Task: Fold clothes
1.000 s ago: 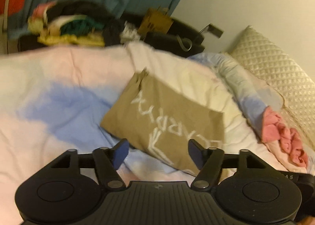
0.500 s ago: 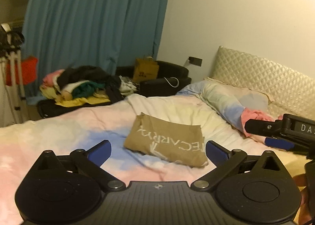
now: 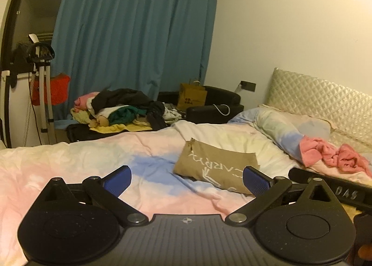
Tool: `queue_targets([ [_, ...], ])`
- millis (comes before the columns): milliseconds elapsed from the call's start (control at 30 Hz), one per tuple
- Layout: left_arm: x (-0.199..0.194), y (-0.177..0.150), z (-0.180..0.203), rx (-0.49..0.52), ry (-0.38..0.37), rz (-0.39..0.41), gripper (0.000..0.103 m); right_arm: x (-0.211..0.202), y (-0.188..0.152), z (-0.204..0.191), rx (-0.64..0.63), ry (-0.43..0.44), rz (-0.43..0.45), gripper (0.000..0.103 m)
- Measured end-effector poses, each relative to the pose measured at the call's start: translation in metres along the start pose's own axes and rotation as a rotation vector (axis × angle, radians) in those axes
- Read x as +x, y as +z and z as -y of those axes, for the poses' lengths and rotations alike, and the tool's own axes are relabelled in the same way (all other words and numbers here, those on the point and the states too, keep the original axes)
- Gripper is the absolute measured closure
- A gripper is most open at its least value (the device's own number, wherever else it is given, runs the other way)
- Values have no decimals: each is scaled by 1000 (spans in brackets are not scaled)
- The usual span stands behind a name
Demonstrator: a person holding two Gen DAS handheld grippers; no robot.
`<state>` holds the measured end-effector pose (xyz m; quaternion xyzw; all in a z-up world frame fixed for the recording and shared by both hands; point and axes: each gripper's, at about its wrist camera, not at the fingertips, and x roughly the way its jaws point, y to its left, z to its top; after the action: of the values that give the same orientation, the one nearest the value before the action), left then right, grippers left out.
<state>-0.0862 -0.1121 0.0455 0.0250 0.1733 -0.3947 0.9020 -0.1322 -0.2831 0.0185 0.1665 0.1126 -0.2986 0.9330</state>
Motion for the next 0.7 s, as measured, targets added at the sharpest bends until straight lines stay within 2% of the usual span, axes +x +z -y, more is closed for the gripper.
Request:
queue_targets([
  [433,15,-13,-17,-22,48,-42,0,11,-15,-25,-141,-53,-6,14],
  [700,16,-14,-17,-7,66,-47,0,13,-15,-22,-121,-52,-26,14],
])
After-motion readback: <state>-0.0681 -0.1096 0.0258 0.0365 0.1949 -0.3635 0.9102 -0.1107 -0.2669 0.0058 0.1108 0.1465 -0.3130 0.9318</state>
